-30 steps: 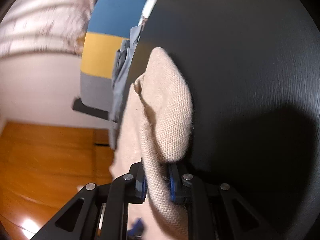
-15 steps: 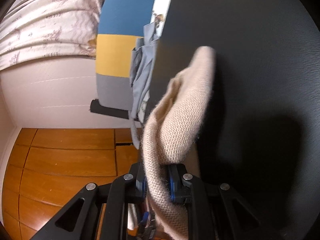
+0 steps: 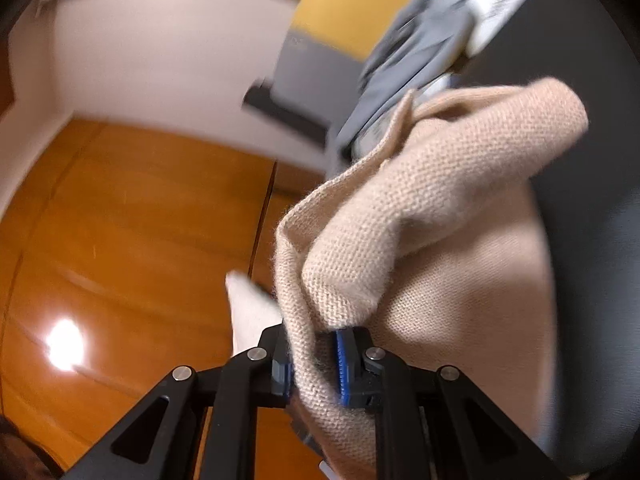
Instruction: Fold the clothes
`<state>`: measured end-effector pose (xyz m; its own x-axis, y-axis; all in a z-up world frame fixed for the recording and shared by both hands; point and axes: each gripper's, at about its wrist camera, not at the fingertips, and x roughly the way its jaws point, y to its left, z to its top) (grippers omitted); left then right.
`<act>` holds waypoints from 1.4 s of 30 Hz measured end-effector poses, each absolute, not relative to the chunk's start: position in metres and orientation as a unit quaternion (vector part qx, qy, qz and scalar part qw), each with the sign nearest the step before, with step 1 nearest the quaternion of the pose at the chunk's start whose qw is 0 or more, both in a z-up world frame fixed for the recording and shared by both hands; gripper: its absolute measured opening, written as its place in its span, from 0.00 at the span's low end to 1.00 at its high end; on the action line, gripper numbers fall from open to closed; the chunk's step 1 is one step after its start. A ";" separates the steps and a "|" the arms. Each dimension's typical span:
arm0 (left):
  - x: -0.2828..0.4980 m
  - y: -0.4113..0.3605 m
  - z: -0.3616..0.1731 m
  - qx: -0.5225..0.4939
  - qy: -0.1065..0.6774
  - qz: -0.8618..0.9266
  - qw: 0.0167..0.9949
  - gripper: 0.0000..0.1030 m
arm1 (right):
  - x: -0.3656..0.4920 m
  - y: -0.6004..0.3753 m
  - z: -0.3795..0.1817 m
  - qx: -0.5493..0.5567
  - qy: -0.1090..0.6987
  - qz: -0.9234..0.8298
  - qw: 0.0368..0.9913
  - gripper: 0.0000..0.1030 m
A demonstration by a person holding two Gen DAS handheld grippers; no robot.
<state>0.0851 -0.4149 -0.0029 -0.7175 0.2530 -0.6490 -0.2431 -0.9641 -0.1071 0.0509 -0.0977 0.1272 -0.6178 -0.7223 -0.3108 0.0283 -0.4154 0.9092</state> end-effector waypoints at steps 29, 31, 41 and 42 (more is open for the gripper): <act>0.125 -0.495 0.016 -0.368 -0.227 0.881 0.194 0.80 | 0.094 -0.184 0.066 0.397 -0.293 -0.857 0.152 0.29; 0.124 -0.489 0.027 -0.370 -0.231 0.878 0.199 0.80 | 0.094 -0.198 0.059 0.400 -0.263 -0.862 0.166 0.28; 0.106 -0.444 0.044 -0.415 -0.148 0.867 0.234 0.98 | 0.117 -0.277 0.033 0.435 -0.078 -0.842 0.309 0.28; 0.104 -0.442 0.041 -0.421 -0.139 0.867 0.225 0.98 | 0.122 -0.272 0.035 0.435 -0.068 -0.843 0.309 0.28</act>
<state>0.1036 -0.4424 0.0412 -0.5436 0.5075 -0.6685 -0.2729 -0.8601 -0.4310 0.1222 -0.2722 0.0348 -0.4300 -0.5801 -0.6918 0.4613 -0.7999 0.3839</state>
